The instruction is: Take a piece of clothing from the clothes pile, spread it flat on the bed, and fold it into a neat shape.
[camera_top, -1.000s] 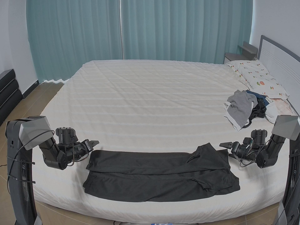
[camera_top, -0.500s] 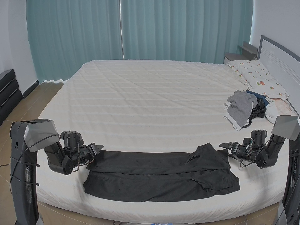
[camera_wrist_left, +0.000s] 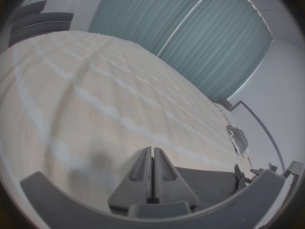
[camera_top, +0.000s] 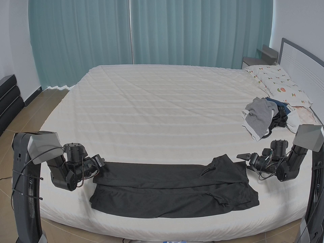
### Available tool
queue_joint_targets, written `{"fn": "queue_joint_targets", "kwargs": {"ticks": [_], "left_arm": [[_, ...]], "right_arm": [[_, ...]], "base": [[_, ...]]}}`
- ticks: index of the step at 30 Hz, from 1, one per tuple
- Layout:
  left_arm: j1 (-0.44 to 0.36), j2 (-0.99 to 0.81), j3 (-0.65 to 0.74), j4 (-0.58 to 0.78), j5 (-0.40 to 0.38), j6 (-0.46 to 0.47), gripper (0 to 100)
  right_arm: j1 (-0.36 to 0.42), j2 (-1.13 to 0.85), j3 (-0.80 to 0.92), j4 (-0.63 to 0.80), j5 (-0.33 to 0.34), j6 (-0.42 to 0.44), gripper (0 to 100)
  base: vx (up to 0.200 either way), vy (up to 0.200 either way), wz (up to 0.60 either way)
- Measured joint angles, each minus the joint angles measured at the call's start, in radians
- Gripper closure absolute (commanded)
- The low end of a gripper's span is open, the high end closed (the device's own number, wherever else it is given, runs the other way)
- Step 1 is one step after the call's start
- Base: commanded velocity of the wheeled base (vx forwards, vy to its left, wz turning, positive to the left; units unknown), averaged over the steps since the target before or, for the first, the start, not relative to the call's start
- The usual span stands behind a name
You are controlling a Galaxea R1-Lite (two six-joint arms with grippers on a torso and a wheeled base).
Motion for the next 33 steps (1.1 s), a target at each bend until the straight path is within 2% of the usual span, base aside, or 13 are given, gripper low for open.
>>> {"fn": "queue_joint_targets", "kwargs": {"ticks": [11, 15, 16, 20, 33], "left_arm": [[-0.004, -0.02, 0.025, 0.0, 0.01, -0.002, 100], [-0.005, -0.023, 0.042, -0.001, 0.017, -0.044, 100], [-0.005, -0.024, 0.042, -0.003, 0.019, -0.062, 100], [-0.001, -0.027, 0.042, -0.041, 0.021, -0.094, 100], [-0.002, -0.007, 0.053, -0.078, 0.039, -0.087, 100]], "right_arm": [[0.01, 0.0, 0.001, -0.001, -0.001, 0.003, 0], [0.025, 0.001, 0.003, -0.001, -0.017, 0.002, 0], [0.028, 0.001, 0.002, -0.001, -0.026, 0.002, 100], [0.036, 0.009, -0.008, 0.002, -0.052, 0.0, 100], [0.023, 0.017, -0.034, -0.001, -0.077, 0.002, 100]], "base": [[0.0, 0.0, 0.0], [0.0, 0.0, 0.0], [0.0, 0.0, 0.0], [0.0, 0.0, 0.0], [0.0, 0.0, 0.0]]}}
